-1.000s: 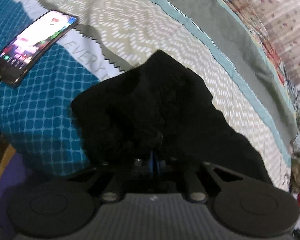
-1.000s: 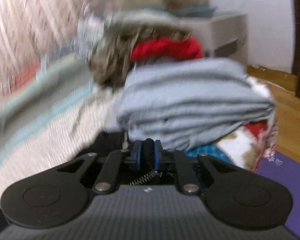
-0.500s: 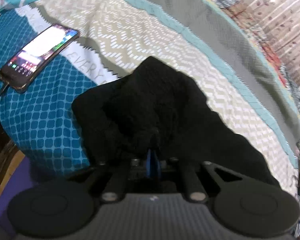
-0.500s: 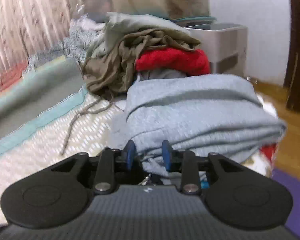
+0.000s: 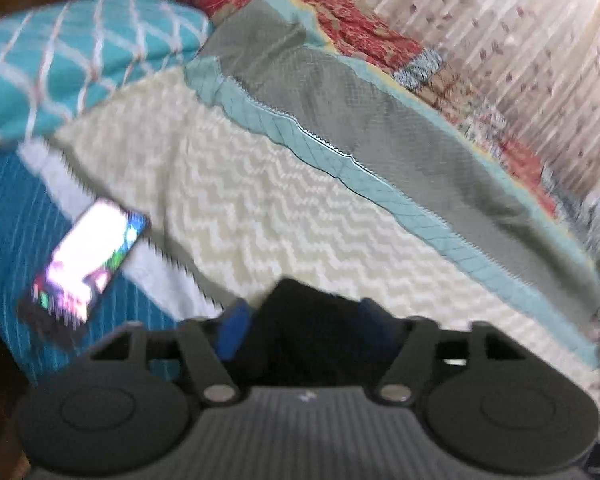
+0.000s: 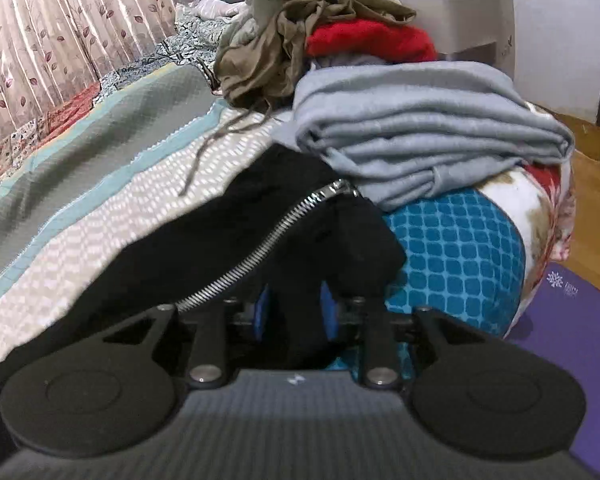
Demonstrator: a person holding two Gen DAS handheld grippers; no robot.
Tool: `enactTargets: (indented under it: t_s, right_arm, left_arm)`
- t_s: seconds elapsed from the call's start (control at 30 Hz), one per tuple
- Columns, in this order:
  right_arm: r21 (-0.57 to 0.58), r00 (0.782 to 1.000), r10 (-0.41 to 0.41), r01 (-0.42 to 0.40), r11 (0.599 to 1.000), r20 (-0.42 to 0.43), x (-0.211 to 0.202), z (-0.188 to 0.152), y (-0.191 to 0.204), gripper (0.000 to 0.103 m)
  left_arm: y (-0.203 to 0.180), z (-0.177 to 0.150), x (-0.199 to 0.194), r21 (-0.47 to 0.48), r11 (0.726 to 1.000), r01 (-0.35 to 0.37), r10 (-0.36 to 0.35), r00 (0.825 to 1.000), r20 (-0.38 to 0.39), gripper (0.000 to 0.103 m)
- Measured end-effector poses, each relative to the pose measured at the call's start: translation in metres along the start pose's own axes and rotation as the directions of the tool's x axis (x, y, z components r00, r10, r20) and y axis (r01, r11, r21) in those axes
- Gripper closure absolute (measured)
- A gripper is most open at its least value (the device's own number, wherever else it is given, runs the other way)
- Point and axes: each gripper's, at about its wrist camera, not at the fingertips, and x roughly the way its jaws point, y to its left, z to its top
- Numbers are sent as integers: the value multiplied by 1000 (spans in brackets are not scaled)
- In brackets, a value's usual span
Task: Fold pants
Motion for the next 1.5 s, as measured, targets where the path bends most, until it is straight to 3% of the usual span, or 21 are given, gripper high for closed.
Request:
enactTargets:
  t_s: [0.07,0.17,0.2,0.27,0.33,0.37,0.4,0.5,0.57,0.63,0.67,0.83,0.93,1.0,1.13,1.2,1.27,1.33,1.4,1.5]
  right_arm:
    - [-37,999,21,-20,999,35,-10,7,14,67]
    - [-54,996,76,-74,996,52,-26,4,34,65]
    - [-53,994,99,-97,994,41,-27,1,39,64]
    - [-58,990,140,-139,989,8,-24,-4,49,63]
    - [-85,989,146,-148,985,-30,-11,-10,61,62]
    - [-99,989,140,-145,985,-56,-7,-16,67,62]
    - [-103,988,135,-143,984,-81,-3,-21,71,62]
    - [-113,981,117,-136,984,-154,13,-38,77,62]
    - [-160,984,96,-120,980,-151,17,-47,82,61]
    - [-224,988,70,-100,969,-139,14,-47,93,59]
    - [-230,988,73,-104,968,-139,11,-45,96,57]
    - [-231,969,220,-240,943,-111,-19,-46,108,58]
    - [-267,936,327,-350,898,-127,-34,-53,129,58]
    - [-288,902,401,-432,855,-161,-41,-60,147,58]
    - [-338,834,488,-551,763,-257,-49,-78,186,58]
    - [-367,811,502,-584,725,-299,-51,-89,203,58]
    - [-379,798,499,-601,704,-337,-51,-98,214,58]
    - [-385,787,498,-614,689,-363,-53,-104,219,58]
    - [-384,785,499,-617,687,-367,-56,-106,218,58]
    - [-348,763,530,-643,683,-371,-59,-103,218,58]
  left_arm:
    - [-2,9,24,57,998,-9,11,999,-33,11]
    - [-7,18,67,107,994,23,-8,991,-136,11]
    - [-11,18,82,133,990,46,-23,985,-170,22]
    - [-20,10,104,220,975,20,26,979,-203,59]
    - [-27,0,109,263,964,-41,87,982,-166,72]
    - [-27,-1,102,259,964,-60,94,988,-122,81]
    - [-22,0,89,234,967,-98,116,991,-61,83]
    - [10,2,61,103,985,-138,132,989,69,83]
    - [21,-2,75,101,979,-174,174,985,14,82]
    - [20,-6,82,108,977,-184,187,982,-13,74]
    - [18,-5,78,96,976,-193,194,981,-4,64]
    - [24,6,30,29,996,-83,81,995,50,47]
    - [32,3,0,22,1000,-19,18,997,80,45]
    - [31,-5,-13,68,998,-5,-1,996,92,44]
    - [28,-5,5,177,976,-127,115,990,80,41]
    - [36,1,23,161,970,-182,181,983,23,43]
    - [49,12,43,109,958,-266,274,960,-65,43]
    - [70,20,45,-28,971,-237,232,966,-113,44]
    - [86,21,30,-139,974,-177,166,982,-85,49]
    - [76,14,-1,-99,992,-74,74,997,-5,49]
